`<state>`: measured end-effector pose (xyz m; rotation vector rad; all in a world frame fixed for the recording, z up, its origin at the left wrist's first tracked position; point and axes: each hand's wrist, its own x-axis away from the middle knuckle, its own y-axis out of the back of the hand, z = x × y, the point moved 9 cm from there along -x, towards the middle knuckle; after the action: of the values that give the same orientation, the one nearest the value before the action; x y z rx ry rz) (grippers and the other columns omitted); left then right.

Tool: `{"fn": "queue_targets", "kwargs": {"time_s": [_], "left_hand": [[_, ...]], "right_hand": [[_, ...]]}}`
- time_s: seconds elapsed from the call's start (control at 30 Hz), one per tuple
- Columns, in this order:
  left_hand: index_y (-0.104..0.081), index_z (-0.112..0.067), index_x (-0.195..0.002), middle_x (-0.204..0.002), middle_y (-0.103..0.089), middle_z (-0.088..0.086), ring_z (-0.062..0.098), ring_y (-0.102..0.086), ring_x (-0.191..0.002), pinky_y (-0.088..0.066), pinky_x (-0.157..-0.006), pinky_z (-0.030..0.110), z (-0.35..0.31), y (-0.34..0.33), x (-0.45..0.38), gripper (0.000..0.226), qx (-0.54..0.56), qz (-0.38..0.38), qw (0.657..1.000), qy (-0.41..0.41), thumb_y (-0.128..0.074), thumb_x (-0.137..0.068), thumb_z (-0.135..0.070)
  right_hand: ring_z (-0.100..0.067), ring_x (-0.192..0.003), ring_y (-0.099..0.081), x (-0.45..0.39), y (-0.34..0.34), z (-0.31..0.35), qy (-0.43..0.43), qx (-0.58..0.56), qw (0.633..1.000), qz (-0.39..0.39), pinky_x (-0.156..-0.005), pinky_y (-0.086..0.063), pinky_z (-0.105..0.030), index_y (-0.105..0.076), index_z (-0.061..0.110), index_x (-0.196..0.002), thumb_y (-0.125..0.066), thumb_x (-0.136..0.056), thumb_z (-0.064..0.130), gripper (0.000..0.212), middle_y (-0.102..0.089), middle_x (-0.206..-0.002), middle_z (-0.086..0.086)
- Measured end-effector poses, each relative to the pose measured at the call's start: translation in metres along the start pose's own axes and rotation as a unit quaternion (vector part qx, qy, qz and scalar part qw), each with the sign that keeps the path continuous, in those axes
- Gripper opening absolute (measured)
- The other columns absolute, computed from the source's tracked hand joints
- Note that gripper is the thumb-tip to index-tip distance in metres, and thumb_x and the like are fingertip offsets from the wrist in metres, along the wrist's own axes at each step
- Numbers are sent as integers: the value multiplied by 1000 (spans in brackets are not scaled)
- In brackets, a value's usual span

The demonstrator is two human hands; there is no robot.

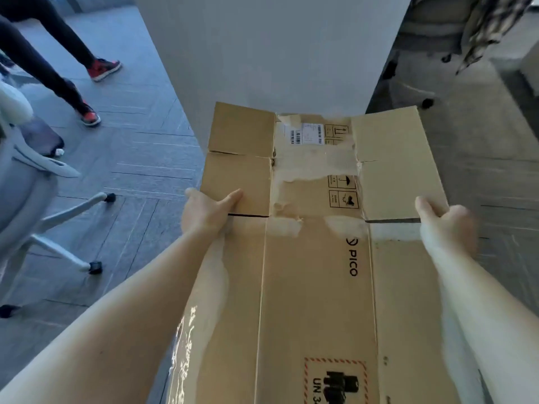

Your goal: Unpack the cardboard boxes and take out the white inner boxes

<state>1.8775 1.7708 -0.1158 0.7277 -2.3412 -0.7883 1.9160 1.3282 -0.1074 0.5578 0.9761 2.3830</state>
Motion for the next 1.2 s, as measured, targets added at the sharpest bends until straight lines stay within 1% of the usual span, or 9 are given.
{"fn": "queue_targets", "kwargs": {"time_s": [0.1,0.23,0.37,0.43,0.63,0.77,0.93,1.0,1.2], "left_hand": [[-35,-3,-121,-124,-55,14,32,-53,-114,-41,-83,35,21,-40,-54,80,-22,26,999,6,-69,-73,-56],[-35,-3,-120,-121,-55,14,32,-52,-114,-39,-79,34,57,-113,-118,79,-40,51,998,10,-69,-72,-56],[-34,-2,-122,-122,-55,15,32,-51,-114,-35,-77,32,112,-194,-186,81,-37,51,998,0,-70,-72,-54],[-32,-2,-124,-123,-54,16,33,-51,-115,-36,-79,34,149,-232,-222,83,-50,45,998,-3,-69,-72,-55],[-30,-1,-123,-123,-54,19,37,-51,-115,-40,-85,39,257,-327,-320,83,-76,26,997,-17,-69,-73,-54],[-32,-1,-121,-124,-53,20,37,-51,-115,-40,-85,40,304,-366,-367,81,-82,23,996,-20,-70,-73,-54],[-35,-1,-117,-119,-55,21,38,-53,-111,-37,-76,37,352,-369,-385,74,-103,17,995,8,-70,-74,-51],[-34,-3,-113,-120,-55,22,39,-53,-110,-38,-77,38,368,-366,-385,69,-111,25,993,23,-70,-76,-48],[-34,4,-126,-131,-44,22,35,-44,-122,-39,-97,41,371,-391,-400,77,-106,75,992,1,-75,-75,-36]], "right_hand": [[-39,-98,-57,-18,-53,-18,-28,23,999,-8,-71,-35,-35,-54,-5,-110,-51,-88,48,57,-60,-106,-22],[-42,-94,-58,-50,-128,-58,-54,38,998,-10,-74,-43,-41,-56,-3,-103,-51,-80,58,66,-61,-98,-23],[-41,-103,-55,-88,-214,-103,-56,43,997,-24,-81,-42,-43,-53,-4,-110,-52,-88,48,57,-59,-111,-25],[-39,-105,-54,-99,-267,-134,-53,45,997,-20,-78,-38,-40,-51,-5,-113,-51,-90,44,54,-58,-114,-25],[-38,-104,-54,-127,-438,-230,-74,24,997,0,-75,-37,-39,-48,-3,-114,-50,-90,45,54,-56,-116,-23],[-38,-102,-55,-130,-524,-281,-103,-12,994,23,-72,-37,-38,-46,-3,-116,-47,-91,47,57,-57,-115,-23],[-36,-103,-55,-121,-571,-295,-110,16,992,67,-70,-35,-34,-44,-3,-119,-47,-92,43,53,-56,-117,-21],[-37,-104,-55,-119,-579,-289,-102,36,991,84,-71,-35,-34,-43,-3,-119,-47,-93,42,51,-56,-117,-21],[-38,-110,-52,-127,-585,-296,-103,76,987,93,-74,-35,-35,-38,-5,-125,-47,-95,33,49,-51,-124,-23]]}}
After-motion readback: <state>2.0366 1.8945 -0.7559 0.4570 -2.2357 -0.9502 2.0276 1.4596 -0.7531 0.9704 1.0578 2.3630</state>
